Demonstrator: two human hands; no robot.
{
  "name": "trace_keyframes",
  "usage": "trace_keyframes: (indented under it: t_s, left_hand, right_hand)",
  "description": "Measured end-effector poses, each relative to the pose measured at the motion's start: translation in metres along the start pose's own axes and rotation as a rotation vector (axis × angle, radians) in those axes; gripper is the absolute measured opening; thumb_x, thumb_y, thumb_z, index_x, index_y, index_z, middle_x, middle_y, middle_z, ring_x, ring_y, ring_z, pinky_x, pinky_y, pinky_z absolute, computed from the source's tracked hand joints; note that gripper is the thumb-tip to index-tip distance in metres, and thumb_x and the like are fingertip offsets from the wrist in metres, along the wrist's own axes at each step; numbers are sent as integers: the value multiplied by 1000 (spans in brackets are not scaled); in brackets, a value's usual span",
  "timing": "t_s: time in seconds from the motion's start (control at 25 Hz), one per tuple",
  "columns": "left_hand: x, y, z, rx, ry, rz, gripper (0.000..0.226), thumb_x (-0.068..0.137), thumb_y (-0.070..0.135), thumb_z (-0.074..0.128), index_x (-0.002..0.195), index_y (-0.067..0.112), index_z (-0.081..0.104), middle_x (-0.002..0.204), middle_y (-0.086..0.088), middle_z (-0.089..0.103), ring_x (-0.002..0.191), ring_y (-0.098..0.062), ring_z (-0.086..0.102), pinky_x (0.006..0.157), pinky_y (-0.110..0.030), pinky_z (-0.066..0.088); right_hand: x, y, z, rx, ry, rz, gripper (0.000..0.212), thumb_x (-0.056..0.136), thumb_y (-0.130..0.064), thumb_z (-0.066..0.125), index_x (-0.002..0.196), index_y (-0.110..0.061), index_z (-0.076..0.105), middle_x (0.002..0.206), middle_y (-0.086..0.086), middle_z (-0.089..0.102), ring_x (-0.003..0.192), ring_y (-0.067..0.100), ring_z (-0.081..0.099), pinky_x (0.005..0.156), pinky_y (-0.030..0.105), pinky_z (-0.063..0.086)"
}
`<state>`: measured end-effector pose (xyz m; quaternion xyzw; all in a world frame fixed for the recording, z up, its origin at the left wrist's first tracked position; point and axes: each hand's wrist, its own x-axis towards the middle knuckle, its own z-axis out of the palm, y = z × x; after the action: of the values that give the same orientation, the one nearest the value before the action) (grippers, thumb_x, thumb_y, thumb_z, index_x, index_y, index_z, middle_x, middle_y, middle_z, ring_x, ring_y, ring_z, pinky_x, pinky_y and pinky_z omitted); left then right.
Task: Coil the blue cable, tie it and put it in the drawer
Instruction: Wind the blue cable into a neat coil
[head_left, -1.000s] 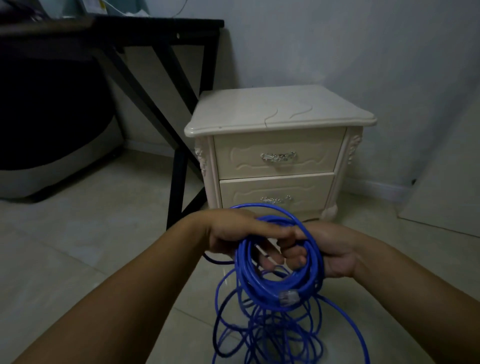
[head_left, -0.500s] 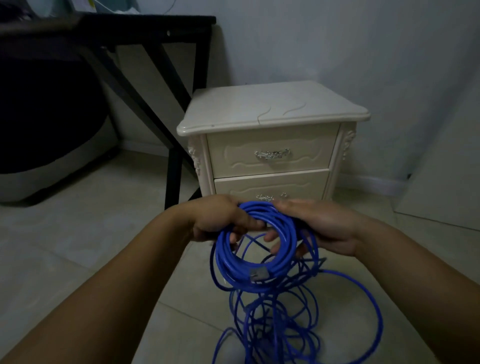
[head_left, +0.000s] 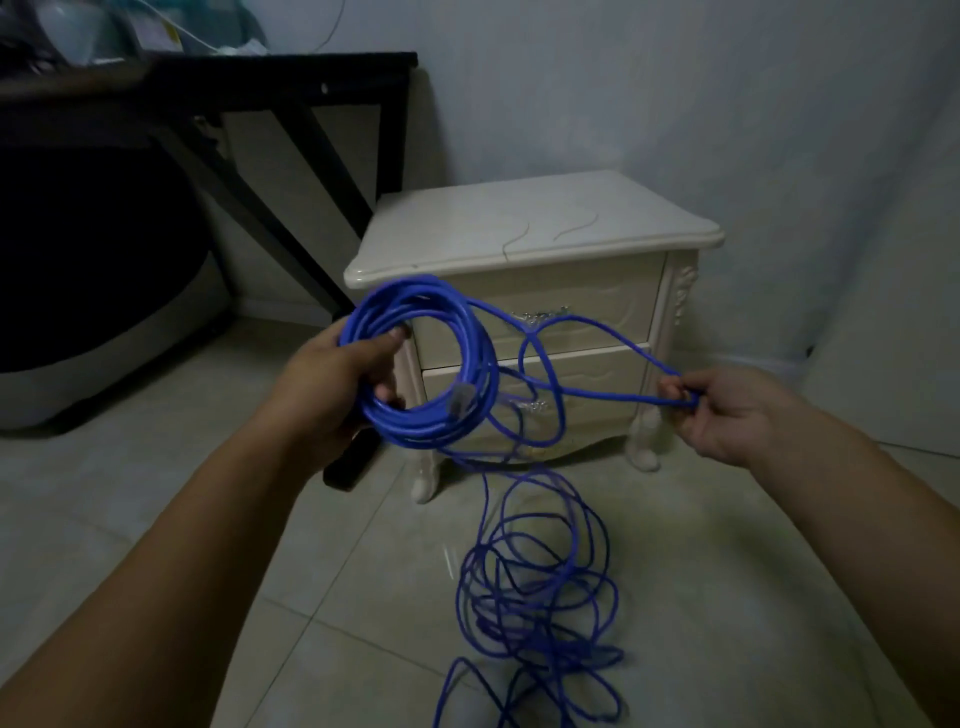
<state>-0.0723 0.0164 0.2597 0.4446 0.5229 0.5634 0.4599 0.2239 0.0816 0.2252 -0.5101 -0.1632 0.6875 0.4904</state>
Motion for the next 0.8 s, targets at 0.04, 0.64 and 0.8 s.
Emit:
trace_keyframes:
  t_s: [0.04,0.64,0.8]
  left_hand:
    - [1,-1,-1,-50,16,-2,11,95,4,50,90,11,57,47,3,39,39,-10,39,50,-29,43]
    - [-7,-12,29,197,-273,-66,18,95,12,54,113,14,58,52,1,46,45,-13,47,57,-33,50]
    - [-14,-6,30,340,-346,-20,19,95,11,55,106,24,62,56,-1,48,46,-14,49,54,-28,51]
  right_hand:
    - [-2,1,1,19,20,6,28,102,-2,29,80,3,47,62,12,53,27,10,52,31,15,41]
    - [-44,48,48,-810,-567,-462,68,61,-70,71,120,-39,59,114,-4,69,107,10,65,104,36,44]
    - [-48,46,45,-817,-617,-466,54,63,-41,80,111,-22,63,104,4,70,98,20,68,95,41,52]
